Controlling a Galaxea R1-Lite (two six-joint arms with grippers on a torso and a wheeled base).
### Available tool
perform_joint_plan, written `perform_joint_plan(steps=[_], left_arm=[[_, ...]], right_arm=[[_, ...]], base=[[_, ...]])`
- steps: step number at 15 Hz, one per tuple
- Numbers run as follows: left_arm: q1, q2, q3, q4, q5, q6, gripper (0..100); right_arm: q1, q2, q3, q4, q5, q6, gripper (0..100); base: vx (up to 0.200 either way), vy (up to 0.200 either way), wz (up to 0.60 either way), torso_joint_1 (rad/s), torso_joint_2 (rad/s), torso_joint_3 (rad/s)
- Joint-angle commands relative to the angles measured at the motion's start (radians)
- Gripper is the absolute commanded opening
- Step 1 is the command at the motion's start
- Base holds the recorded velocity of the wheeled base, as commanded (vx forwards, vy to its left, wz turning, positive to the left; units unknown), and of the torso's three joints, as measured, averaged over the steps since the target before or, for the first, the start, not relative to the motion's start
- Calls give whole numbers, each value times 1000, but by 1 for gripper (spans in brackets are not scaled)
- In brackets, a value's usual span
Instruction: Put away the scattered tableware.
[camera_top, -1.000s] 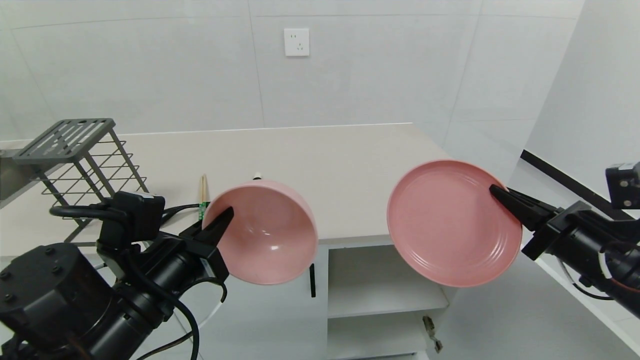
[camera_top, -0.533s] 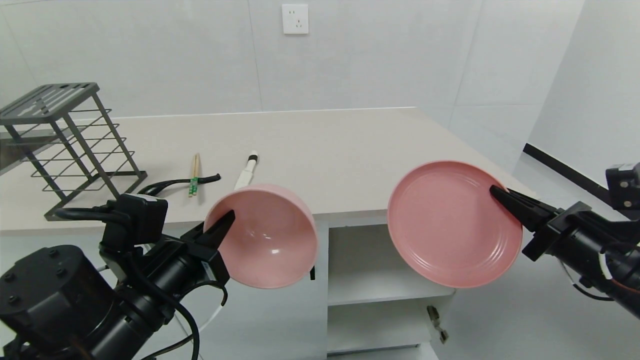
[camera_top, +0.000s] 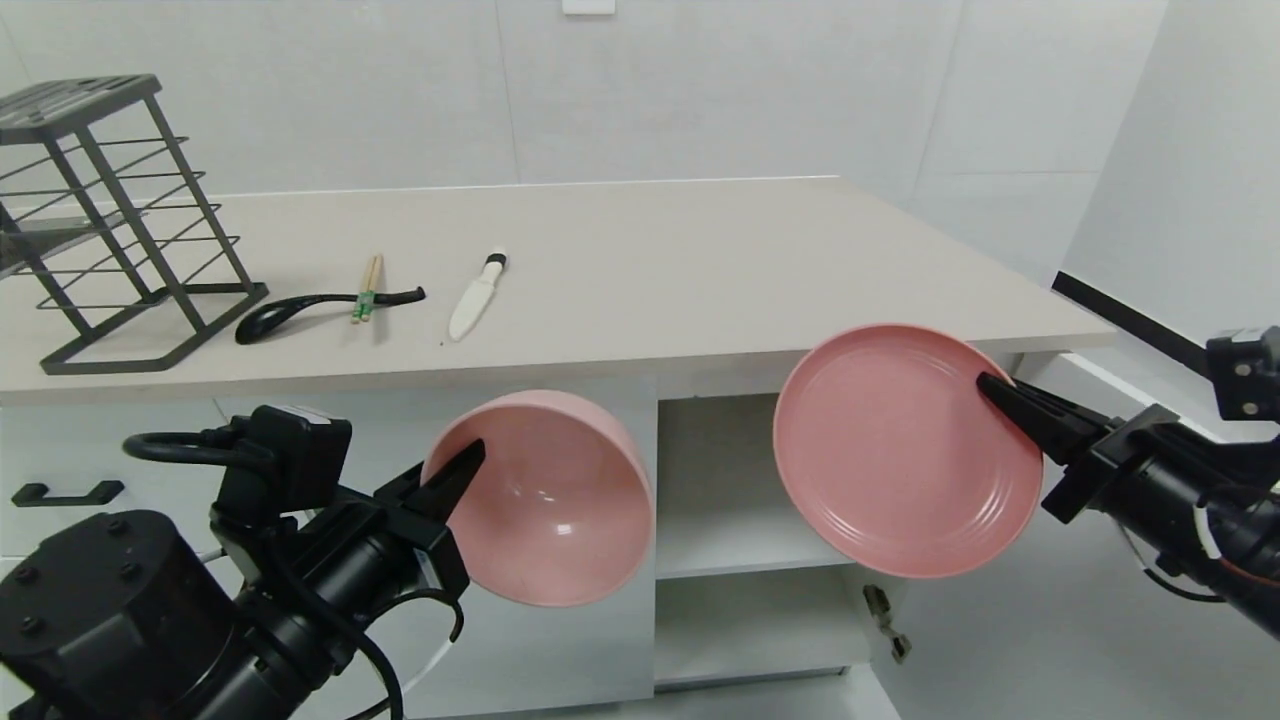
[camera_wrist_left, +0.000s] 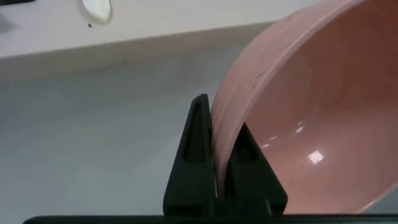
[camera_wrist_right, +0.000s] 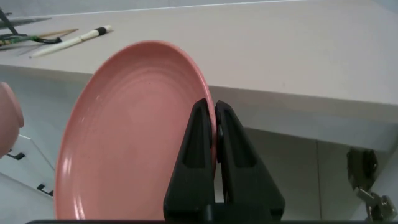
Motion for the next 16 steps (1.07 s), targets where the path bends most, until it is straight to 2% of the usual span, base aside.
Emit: perform_joint_plan(steps=[1, 4, 7, 14, 16], left_arm=[[-1, 8, 5, -1, 0, 0, 0], [-2, 11, 13, -1, -2, 0, 0], [-2, 17, 13, -1, -2, 0, 0], [-2, 60, 14, -1, 0, -2, 0], [-22, 84, 22, -1, 0, 0, 0]], right_arm=[[1, 5, 4, -2, 1, 0, 0], [27, 8, 15, -2, 1, 0, 0], [16, 28, 15, -2, -1, 0, 0], [12, 89, 30, -2, -1, 0, 0], [-1, 129, 38, -2, -1, 0, 0]], base=[[0, 0, 0, -256, 364, 129], [0, 0, 0, -259, 331, 132], [0, 0, 0, -198, 289, 123], [0, 0, 0, -15, 132, 41], [0, 0, 0, 0, 0, 0]])
